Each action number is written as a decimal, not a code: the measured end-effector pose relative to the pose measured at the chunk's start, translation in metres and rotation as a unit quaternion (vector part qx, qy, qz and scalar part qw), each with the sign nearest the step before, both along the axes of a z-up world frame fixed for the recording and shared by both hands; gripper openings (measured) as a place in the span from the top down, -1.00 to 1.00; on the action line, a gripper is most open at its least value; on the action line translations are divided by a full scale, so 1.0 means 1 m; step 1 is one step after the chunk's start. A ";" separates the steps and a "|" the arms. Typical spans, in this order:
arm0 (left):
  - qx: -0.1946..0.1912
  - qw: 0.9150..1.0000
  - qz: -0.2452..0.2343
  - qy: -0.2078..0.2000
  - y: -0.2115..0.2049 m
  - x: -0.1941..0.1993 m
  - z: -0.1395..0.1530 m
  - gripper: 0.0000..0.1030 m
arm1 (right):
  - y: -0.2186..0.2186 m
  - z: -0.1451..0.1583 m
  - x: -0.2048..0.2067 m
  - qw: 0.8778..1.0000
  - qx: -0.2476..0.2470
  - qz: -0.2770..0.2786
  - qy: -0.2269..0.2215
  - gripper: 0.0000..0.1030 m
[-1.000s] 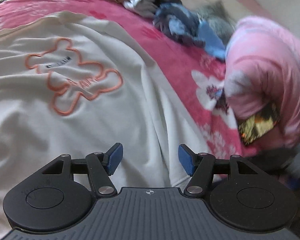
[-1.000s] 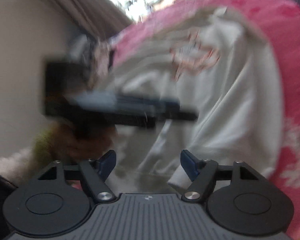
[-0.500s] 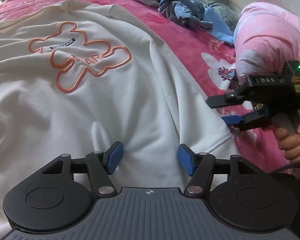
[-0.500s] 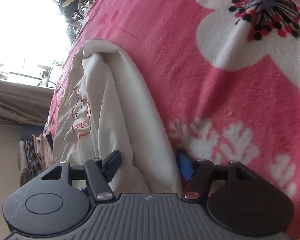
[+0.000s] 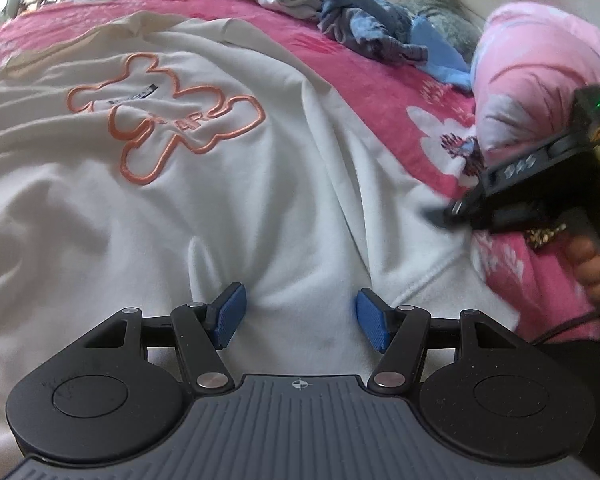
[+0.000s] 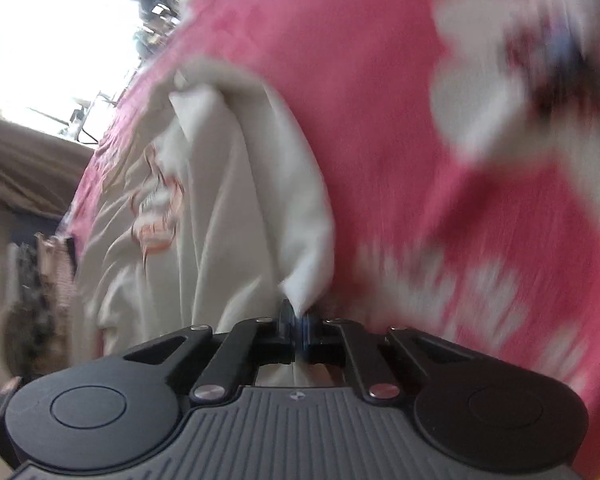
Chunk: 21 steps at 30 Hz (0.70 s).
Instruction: Fold clothes
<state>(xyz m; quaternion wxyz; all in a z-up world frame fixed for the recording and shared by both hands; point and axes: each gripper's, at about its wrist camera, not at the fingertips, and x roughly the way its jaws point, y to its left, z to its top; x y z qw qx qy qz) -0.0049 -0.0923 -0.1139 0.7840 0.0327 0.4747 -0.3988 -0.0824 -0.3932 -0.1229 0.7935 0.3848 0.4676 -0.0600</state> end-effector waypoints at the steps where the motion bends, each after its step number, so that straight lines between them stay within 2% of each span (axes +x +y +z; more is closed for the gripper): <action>1: 0.000 1.000 0.002 0.003 0.000 0.001 0.000 -0.19 | -0.002 0.012 0.001 1.000 -0.021 0.000 -0.014 0.92; 4: 0.005 1.000 0.004 0.005 -0.002 0.001 0.002 -0.19 | -0.006 0.046 0.021 0.993 -0.109 0.009 -0.037 0.92; 6: 0.008 1.000 0.002 0.001 -0.004 0.001 0.004 -0.20 | -0.007 0.066 0.041 0.984 -0.171 0.022 -0.046 0.92; 7: 0.010 1.000 0.001 0.000 -0.006 0.000 0.005 -0.20 | -0.012 0.077 0.047 0.975 -0.212 0.032 -0.050 0.92; 9: 0.008 1.000 0.001 -0.002 -0.007 0.000 0.006 -0.20 | -0.009 0.098 0.073 0.948 -0.308 0.055 -0.058 0.93; 11: 0.003 1.000 0.002 -0.001 -0.008 0.002 0.008 -0.20 | -0.018 0.118 0.095 0.926 -0.366 0.064 -0.070 0.93; 14: -0.008 1.000 0.002 0.003 -0.010 0.006 0.010 -0.20 | -0.033 0.145 0.132 0.896 -0.433 0.055 -0.084 0.93; 21: -0.030 1.000 -0.005 -0.002 -0.025 0.021 0.011 -0.20 | -0.094 0.191 0.204 0.826 -0.558 -0.011 -0.081 0.93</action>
